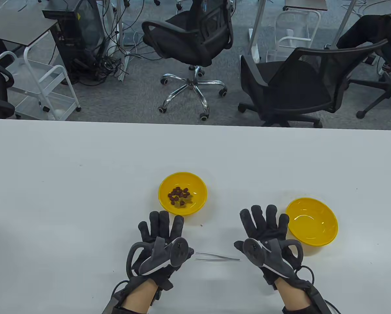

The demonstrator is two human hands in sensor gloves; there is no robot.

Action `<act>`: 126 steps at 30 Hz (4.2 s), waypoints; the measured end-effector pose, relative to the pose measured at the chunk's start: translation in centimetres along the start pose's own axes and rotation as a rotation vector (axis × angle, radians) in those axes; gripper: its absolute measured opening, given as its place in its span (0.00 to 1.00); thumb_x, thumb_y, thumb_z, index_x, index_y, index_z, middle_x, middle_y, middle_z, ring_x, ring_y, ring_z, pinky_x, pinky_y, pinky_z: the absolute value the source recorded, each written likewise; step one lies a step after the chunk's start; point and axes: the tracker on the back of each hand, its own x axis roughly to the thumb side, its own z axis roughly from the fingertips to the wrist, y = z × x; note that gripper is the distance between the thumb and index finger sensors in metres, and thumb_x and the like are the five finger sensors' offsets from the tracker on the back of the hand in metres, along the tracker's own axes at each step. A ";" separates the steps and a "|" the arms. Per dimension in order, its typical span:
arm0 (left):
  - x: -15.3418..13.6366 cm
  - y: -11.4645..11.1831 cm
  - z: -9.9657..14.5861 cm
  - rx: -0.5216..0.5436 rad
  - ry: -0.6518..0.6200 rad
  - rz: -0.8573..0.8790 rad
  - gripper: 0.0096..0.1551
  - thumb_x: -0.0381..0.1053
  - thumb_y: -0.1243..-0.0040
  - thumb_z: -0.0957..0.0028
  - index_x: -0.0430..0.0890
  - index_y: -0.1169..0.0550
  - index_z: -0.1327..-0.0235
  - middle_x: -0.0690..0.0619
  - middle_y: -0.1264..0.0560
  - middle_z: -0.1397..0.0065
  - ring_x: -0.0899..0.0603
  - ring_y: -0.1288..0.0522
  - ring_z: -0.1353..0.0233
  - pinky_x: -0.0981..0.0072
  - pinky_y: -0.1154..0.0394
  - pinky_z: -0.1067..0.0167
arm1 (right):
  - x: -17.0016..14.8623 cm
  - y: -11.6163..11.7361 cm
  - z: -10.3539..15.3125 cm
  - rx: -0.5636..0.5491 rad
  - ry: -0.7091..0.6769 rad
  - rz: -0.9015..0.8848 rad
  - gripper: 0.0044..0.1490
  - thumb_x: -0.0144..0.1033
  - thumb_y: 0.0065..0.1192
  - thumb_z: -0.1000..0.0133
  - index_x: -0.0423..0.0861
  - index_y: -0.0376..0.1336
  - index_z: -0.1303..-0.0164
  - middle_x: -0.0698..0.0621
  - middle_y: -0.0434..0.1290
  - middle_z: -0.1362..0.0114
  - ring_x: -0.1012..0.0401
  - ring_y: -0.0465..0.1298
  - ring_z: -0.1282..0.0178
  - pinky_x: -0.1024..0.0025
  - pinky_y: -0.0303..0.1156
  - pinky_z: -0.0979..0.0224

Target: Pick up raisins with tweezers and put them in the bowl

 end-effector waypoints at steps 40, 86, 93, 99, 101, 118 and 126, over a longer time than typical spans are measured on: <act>0.3 -0.2 -0.2 -0.005 -0.002 -0.004 0.56 0.73 0.66 0.42 0.42 0.70 0.21 0.24 0.70 0.16 0.16 0.67 0.19 0.14 0.67 0.35 | 4.1 1.1 0.3 0.123 -0.151 0.072 0.58 0.67 0.51 0.53 0.50 0.42 0.16 0.42 0.48 0.13 0.31 0.45 0.13 0.23 0.40 0.25; 0.2 -0.1 -0.4 0.033 0.027 0.005 0.56 0.73 0.66 0.41 0.42 0.69 0.21 0.24 0.67 0.16 0.17 0.65 0.18 0.14 0.65 0.34 | 4.7 0.6 0.0 0.132 -0.196 -0.001 0.29 0.41 0.53 0.48 0.46 0.64 0.37 0.44 0.73 0.29 0.37 0.74 0.25 0.37 0.63 0.27; 0.2 -0.1 -0.3 0.027 0.029 -0.005 0.55 0.72 0.65 0.41 0.42 0.68 0.20 0.24 0.66 0.16 0.17 0.65 0.18 0.14 0.65 0.34 | 1.5 -1.4 -0.2 0.002 -0.104 -0.247 0.30 0.40 0.47 0.46 0.40 0.58 0.37 0.43 0.74 0.42 0.53 0.85 0.46 0.42 0.68 0.29; 0.2 -0.1 -0.3 0.024 0.030 -0.008 0.55 0.72 0.64 0.41 0.42 0.67 0.19 0.24 0.66 0.16 0.17 0.64 0.18 0.14 0.65 0.34 | -0.1 -2.7 0.1 -0.109 -0.051 -0.347 0.31 0.44 0.47 0.47 0.41 0.61 0.37 0.44 0.74 0.49 0.59 0.81 0.61 0.44 0.70 0.32; 0.2 -0.1 -0.3 0.024 0.032 -0.009 0.55 0.72 0.64 0.41 0.42 0.67 0.19 0.24 0.66 0.16 0.17 0.64 0.18 0.14 0.65 0.34 | -0.4 -2.9 0.2 -0.126 -0.045 -0.349 0.33 0.44 0.48 0.47 0.40 0.62 0.36 0.45 0.75 0.50 0.59 0.81 0.61 0.44 0.70 0.32; -2.5 -0.1 -1.4 0.055 0.159 0.359 0.54 0.68 0.61 0.40 0.36 0.64 0.20 0.23 0.57 0.16 0.17 0.54 0.18 0.17 0.57 0.33 | -0.4 -3.1 0.3 -0.108 -0.032 -0.290 0.31 0.42 0.53 0.48 0.41 0.64 0.37 0.48 0.75 0.48 0.59 0.81 0.59 0.43 0.69 0.31; -3.8 0.8 -2.8 0.019 0.230 0.503 0.54 0.67 0.61 0.39 0.33 0.63 0.21 0.24 0.53 0.16 0.17 0.50 0.19 0.18 0.54 0.32 | -0.1 -3.0 0.2 -0.097 -0.048 -0.263 0.32 0.39 0.54 0.48 0.42 0.63 0.35 0.47 0.74 0.46 0.58 0.81 0.56 0.43 0.68 0.30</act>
